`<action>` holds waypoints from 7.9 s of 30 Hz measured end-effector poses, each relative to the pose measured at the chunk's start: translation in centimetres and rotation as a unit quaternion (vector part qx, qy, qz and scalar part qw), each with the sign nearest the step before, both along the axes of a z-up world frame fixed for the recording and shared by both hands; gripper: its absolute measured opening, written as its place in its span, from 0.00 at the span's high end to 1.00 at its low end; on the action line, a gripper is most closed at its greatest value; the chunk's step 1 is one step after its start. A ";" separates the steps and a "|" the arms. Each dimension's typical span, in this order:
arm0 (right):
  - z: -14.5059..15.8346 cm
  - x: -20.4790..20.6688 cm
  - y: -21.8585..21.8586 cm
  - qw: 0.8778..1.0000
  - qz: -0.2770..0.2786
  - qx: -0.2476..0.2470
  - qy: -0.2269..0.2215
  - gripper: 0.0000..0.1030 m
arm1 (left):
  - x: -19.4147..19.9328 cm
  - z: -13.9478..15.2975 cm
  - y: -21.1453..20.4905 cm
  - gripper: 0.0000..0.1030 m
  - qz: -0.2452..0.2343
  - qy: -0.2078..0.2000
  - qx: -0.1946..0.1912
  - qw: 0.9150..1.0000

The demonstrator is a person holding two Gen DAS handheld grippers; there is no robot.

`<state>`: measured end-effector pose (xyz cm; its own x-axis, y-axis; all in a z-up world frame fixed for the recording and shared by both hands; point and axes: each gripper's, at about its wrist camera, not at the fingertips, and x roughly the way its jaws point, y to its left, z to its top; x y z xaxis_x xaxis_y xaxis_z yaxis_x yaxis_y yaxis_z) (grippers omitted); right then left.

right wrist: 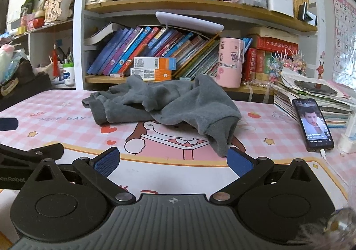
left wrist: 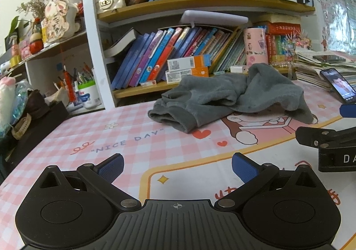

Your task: Fold clothes

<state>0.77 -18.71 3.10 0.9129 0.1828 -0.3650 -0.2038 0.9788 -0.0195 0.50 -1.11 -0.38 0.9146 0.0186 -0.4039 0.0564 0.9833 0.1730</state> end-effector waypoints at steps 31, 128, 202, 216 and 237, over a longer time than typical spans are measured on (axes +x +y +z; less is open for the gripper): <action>0.9 13.1 -1.3 0.999 0.041 -0.014 0.026 0.05 | 8.0 1.6 0.7 0.00 -0.013 0.006 -0.009 1.000; -1.2 13.9 -5.5 0.996 0.020 0.053 0.065 0.60 | 2.8 2.3 2.4 0.13 -0.097 0.009 0.157 0.983; 1.2 8.7 -3.0 0.934 0.315 0.167 0.028 0.81 | 14.9 8.5 2.8 0.10 -0.043 0.072 0.192 0.978; 1.1 9.0 -2.9 0.940 0.300 0.159 0.033 0.80 | 15.6 3.1 11.7 0.10 0.056 0.151 0.066 0.985; 1.0 9.7 -3.6 0.951 0.260 0.160 0.040 0.79 | 16.6 6.2 13.9 0.78 0.066 0.099 -0.090 0.989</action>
<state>10.46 -22.28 4.11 0.6402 0.7156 -0.2792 -0.6507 0.6984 0.2979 17.07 12.82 5.84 0.8113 0.0446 -0.5830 -0.0593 0.9982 -0.0063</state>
